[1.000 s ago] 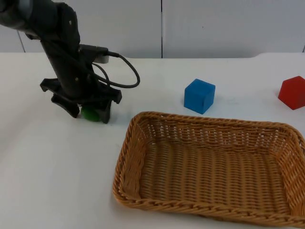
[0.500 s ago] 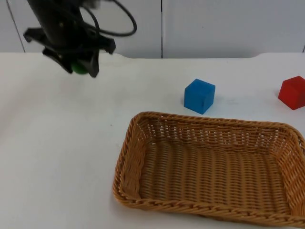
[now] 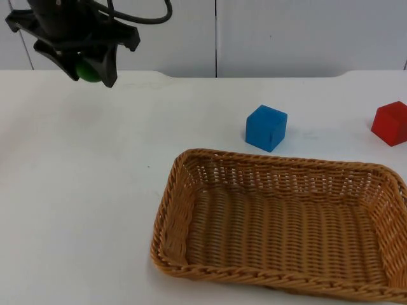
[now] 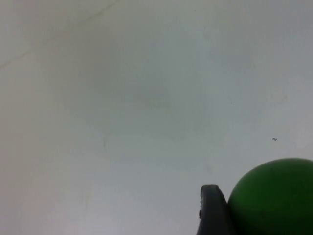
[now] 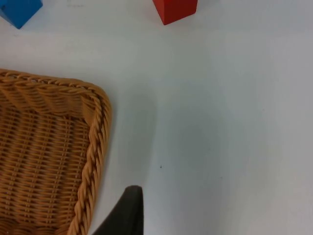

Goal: Place all geometric objects except the red cube into the basket.

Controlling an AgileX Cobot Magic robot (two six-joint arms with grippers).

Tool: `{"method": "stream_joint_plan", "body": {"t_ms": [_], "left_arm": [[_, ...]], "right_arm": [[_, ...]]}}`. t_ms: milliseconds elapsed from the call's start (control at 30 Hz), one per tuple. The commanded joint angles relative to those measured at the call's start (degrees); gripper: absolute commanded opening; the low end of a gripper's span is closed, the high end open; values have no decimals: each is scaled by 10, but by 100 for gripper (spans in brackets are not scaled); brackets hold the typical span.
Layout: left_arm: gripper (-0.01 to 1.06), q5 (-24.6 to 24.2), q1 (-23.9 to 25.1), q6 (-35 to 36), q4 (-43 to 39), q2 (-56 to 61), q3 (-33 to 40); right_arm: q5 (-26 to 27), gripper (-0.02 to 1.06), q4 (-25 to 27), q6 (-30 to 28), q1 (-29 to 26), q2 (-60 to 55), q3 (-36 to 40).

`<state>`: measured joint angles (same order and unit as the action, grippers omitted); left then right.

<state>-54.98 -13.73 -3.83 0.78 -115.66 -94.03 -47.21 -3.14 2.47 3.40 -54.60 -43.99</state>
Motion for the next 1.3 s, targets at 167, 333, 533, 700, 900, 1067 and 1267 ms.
{"method": "stream_joint_plan", "body": {"t_ms": [167, 333, 533, 700, 900, 1067, 1267], "left_arm": [[0, -21, -62, -4, 2, 9, 1], [0, -28, -124, -18, -2, 9, 1], [0, -32, -209, -25, -8, 9, 1], [0, -32, -271, -25, -20, 9, 1], [0, -9, -333, -25, -30, 9, 17], [0, 58, -350, -25, -34, 9, 83], [0, 144, -349, -14, -72, 8, 155]], "right_arm": [[1, 105, -1, -4, -4, 2, -5], [0, 105, -1, -4, -4, 2, -5], [-2, 105, -1, -4, -4, 2, -5], [-5, 105, -1, -4, -4, 2, -5], [-10, 105, -8, -4, -4, 2, -5], [-10, 105, -8, -4, -4, 2, -5], [-10, 105, -7, -4, -4, 2, -5]]}}
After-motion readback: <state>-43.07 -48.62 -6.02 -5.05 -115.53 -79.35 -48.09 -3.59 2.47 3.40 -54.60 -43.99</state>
